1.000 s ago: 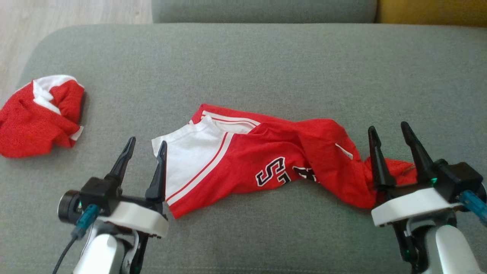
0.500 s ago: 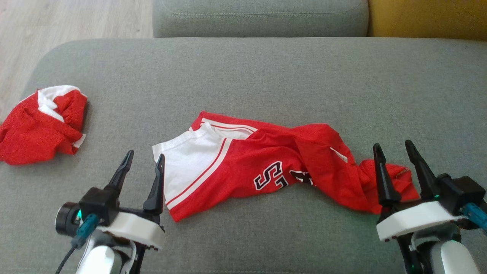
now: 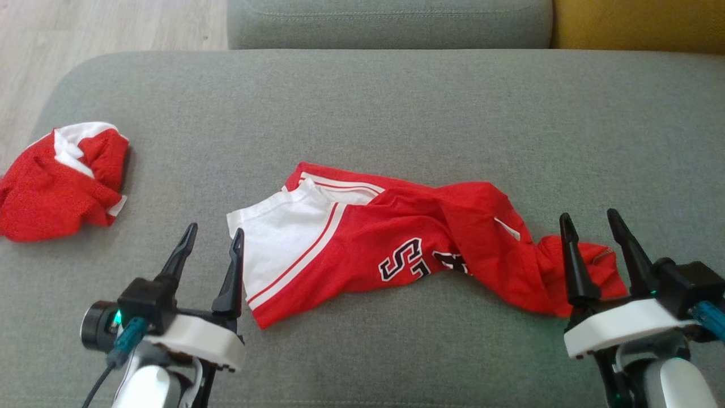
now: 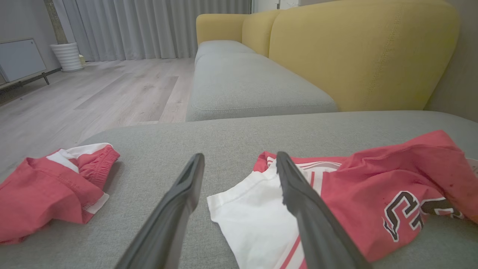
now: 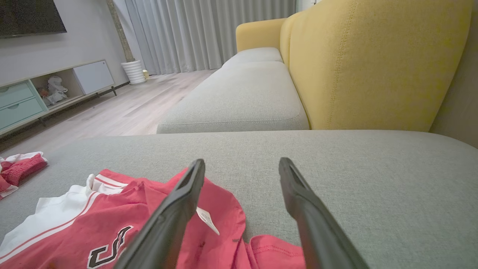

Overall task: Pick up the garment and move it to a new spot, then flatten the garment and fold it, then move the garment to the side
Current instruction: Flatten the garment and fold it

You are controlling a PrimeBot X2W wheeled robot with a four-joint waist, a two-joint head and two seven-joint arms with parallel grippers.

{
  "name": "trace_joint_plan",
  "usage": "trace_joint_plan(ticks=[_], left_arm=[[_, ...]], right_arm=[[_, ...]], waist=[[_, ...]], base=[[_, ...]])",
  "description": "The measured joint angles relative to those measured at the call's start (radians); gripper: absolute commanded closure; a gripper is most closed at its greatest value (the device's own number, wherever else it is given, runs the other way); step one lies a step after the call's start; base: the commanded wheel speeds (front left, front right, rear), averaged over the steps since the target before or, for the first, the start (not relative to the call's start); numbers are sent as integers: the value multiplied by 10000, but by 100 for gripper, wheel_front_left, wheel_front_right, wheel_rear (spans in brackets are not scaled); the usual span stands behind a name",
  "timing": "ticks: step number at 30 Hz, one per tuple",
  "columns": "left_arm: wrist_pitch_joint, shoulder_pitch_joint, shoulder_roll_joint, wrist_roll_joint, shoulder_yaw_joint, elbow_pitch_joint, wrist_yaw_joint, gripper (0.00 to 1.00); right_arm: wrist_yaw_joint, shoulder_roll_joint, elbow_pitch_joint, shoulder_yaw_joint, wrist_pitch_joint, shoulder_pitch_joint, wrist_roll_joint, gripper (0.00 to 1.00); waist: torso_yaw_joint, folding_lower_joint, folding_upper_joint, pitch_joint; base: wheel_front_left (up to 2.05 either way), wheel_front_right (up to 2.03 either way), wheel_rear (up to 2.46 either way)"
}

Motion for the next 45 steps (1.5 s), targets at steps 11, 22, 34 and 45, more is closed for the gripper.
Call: trace_joint_plan(ticks=[11,22,34,45], left_arm=[[1120,-2034,-303,-999,-15,2395,-702,0],[1593,-3531,-502,-2125,407,5996,-1415,0],[782,-4359,-688,-2205,94,7116,-1831,100],[291,-4827,-989,-2182,-357,7494,-1965,100]], right_arm=[[0,2,-59,-44,171,-401,27,0],[0,2,217,96,259,-766,171,0],[0,-48,1141,-109,1231,-1809,77,0],[0,-1103,3200,1503,4090,-3255,514,0]], waist=[[-50,0,0,838],[-570,0,0,1536],[-495,1,0,1702],[44,1,0,1951]], base=[[0,0,0],[0,0,0],[0,0,0],[0,0,0]])
